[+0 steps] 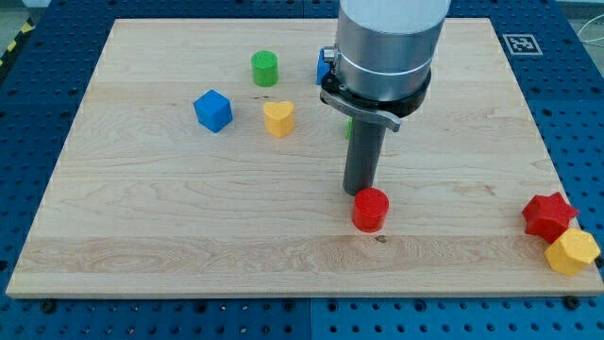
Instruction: Move the red circle closer to the left side of yellow hexagon
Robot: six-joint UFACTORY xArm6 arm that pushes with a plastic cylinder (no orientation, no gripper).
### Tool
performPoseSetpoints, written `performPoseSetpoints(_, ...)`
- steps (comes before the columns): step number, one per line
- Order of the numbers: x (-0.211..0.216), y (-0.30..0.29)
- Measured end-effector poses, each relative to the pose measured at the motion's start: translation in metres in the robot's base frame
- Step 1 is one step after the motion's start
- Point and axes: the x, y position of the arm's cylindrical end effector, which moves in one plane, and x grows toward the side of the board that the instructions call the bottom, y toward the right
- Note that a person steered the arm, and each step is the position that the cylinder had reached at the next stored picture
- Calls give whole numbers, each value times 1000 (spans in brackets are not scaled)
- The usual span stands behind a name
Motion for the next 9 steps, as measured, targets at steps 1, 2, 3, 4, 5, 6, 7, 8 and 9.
performPoseSetpoints(1,4,-12)
performPoseSetpoints(2,30,-20)
performPoseSetpoints(3,54,4)
performPoseSetpoints(4,56,28)
performPoseSetpoints(5,36,10)
performPoseSetpoints(6,26,13)
performPoseSetpoints(7,40,41)
performPoseSetpoints(8,50,68)
performPoseSetpoints(9,50,94)
